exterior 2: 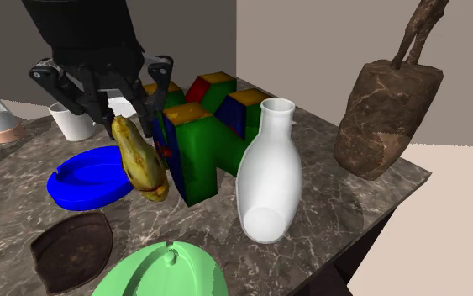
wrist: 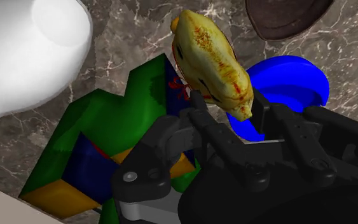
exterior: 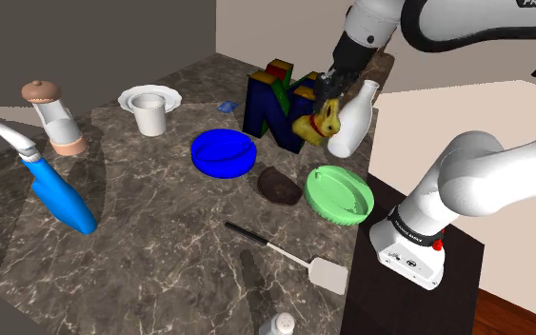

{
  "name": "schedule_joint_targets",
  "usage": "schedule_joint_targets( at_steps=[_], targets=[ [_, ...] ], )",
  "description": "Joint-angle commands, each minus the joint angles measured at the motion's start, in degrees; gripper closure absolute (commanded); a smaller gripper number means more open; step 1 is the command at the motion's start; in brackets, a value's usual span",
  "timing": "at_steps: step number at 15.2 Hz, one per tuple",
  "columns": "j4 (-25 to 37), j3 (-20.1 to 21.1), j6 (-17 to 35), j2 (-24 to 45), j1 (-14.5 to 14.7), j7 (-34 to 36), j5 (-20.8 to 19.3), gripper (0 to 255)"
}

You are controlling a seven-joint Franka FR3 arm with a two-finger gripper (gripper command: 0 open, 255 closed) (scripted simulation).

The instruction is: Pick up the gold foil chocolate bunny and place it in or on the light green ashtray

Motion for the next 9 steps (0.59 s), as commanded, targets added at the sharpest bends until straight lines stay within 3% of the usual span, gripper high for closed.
schedule_joint_targets(
  at_steps=[1, 9],
  targets=[
    [-1.52, 0.28, -3.68, -5.16, 1.06, 0.71, 0.64, 255],
    [-4.13, 2.02, -20.10, -24.08, 5.63, 4.55, 3.25, 255]
  ],
)
